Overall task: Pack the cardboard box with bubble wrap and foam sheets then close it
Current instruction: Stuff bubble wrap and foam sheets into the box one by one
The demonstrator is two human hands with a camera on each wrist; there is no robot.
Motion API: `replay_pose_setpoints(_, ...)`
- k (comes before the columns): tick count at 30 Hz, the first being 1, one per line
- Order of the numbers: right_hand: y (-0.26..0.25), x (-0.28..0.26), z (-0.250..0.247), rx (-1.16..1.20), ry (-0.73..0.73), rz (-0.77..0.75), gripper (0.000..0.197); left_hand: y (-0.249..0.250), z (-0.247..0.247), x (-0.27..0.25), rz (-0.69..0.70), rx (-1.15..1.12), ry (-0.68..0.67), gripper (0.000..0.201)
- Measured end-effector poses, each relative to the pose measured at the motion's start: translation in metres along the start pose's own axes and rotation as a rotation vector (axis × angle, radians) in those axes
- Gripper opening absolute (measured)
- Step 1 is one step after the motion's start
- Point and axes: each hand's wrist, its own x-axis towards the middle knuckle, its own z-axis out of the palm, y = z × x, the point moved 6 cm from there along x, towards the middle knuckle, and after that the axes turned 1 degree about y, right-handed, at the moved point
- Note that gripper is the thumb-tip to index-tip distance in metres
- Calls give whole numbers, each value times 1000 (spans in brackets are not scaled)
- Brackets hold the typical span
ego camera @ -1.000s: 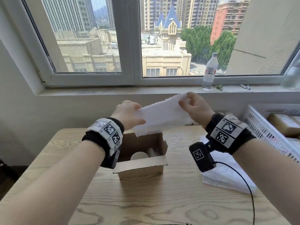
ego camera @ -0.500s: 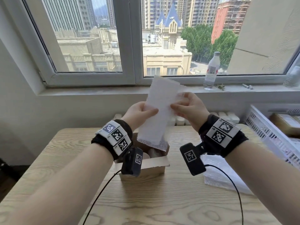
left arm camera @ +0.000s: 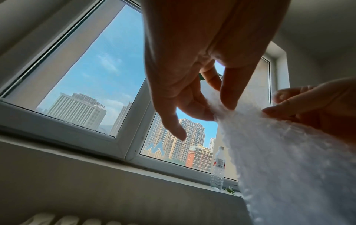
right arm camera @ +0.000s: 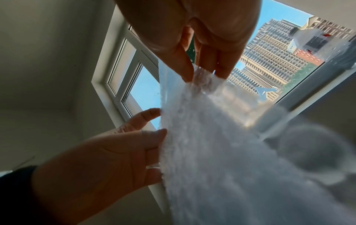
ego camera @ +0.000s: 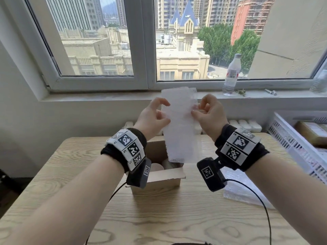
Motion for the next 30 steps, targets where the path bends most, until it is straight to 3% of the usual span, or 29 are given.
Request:
replay_pose_setpoints(3,-6,-5,1,50,-29,-14,38,2,2,-1,15,-8,-5,50)
replay_pose_setpoints(6,-8,-10,5,31,-137,-8,25,3,1,-1,35,41,46,61)
replay_pose_setpoints(9,-7,-11,11,-188,-264,-28,64,9,1,-2,70,175,55,66)
replay_pose_setpoints(10,-6,-10,12,-265,-264,-44,67,10,2,-2,81,215,50,67)
replay_pose_setpoints(14,-4,-7,10,-431,-186,-57,37,12,1,-3,103,386,61,49)
replay_pose_setpoints(18,-8,-11,16,-471,-255,-113,37,6,-2,-3,66,400,65,30)
replay_pose_setpoints(21,-11,-13,23,-456,-293,-133,40,7,0,-4,62,444,56,37)
replay_pose_setpoints(23,-9,-9,20,-463,-210,-101,36,8,-6,-6,35,474,166,51)
replay_pose_setpoints(25,-5,-6,13,-391,-89,-44,34,2,-12,-8,-24,450,249,54)
replay_pose_setpoints(26,-3,-5,11,-334,-44,-18,33,-5,-11,-8,-71,414,229,56)
replay_pose_setpoints(30,3,-10,21,-88,-89,50,20,-30,14,-11,-298,-29,6,63)
